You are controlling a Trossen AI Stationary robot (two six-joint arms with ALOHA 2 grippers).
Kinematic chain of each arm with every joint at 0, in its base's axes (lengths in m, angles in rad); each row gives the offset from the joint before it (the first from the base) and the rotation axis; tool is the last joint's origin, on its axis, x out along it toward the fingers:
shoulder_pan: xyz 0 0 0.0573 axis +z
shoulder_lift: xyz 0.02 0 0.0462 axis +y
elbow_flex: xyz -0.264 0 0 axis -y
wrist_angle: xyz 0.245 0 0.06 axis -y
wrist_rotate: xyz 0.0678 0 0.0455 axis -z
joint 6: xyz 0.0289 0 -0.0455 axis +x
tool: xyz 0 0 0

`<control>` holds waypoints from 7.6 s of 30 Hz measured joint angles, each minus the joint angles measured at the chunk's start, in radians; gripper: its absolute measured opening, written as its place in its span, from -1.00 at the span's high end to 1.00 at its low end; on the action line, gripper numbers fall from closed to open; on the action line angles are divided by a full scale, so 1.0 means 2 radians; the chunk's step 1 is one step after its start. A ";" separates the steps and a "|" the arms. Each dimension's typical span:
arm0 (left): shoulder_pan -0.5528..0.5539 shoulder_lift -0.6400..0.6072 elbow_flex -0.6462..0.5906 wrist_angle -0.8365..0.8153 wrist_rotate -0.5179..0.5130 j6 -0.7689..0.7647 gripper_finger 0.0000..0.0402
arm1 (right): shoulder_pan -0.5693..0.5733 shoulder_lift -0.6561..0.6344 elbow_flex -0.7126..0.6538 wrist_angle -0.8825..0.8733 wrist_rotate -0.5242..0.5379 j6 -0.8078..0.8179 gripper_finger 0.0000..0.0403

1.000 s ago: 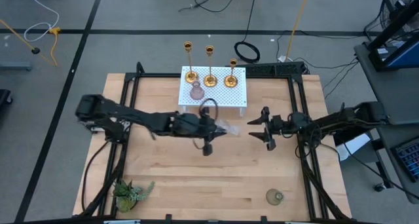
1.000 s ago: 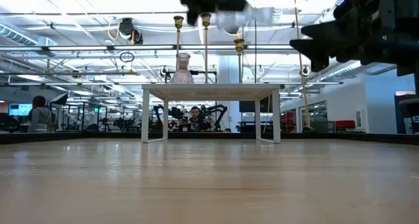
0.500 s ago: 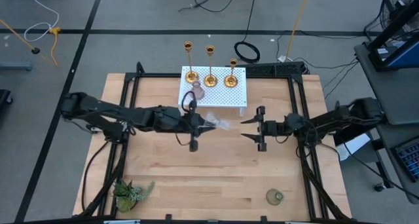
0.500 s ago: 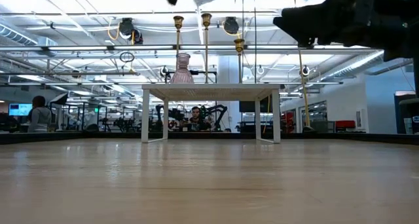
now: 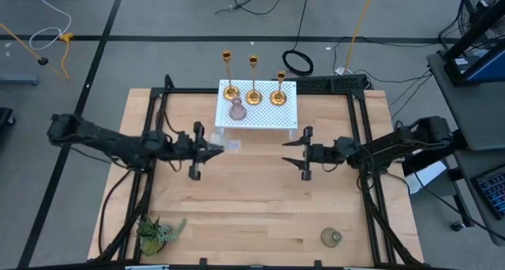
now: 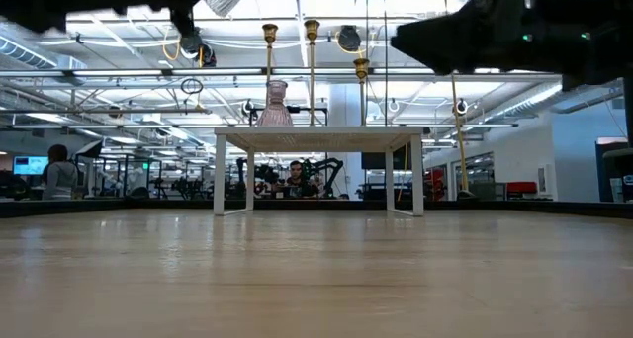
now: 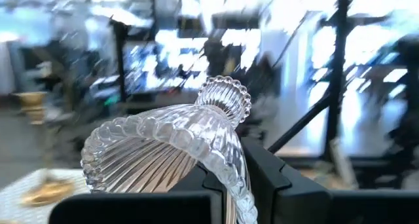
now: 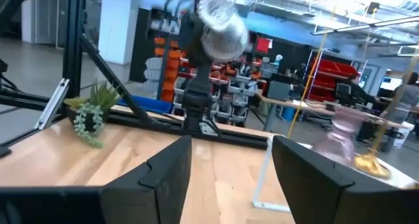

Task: Pick & Place candle stick holders
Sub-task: Put the bottom right green glass candle holder aligned with the golden candle holder on the shelf, then return to Home Position

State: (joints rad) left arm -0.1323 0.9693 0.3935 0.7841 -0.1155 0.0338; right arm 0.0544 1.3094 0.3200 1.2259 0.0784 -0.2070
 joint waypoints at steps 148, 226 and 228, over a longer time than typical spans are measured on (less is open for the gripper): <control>-0.012 0.210 0.022 0.133 -0.140 -0.111 -0.04 | -0.117 0.192 0.386 -0.380 0.221 0.088 0.38; -0.027 0.210 0.021 0.133 -0.139 -0.093 -0.04 | 0.304 -0.032 0.386 -0.938 0.038 0.436 0.10; -0.027 0.210 0.021 0.133 -0.139 -0.093 -0.04 | 0.336 -0.032 0.386 -0.946 0.039 0.475 0.11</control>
State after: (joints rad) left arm -0.1860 1.3891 0.4362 1.0492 -0.3943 -0.1528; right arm 0.7255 1.2460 1.0916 -0.6670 0.1569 0.7425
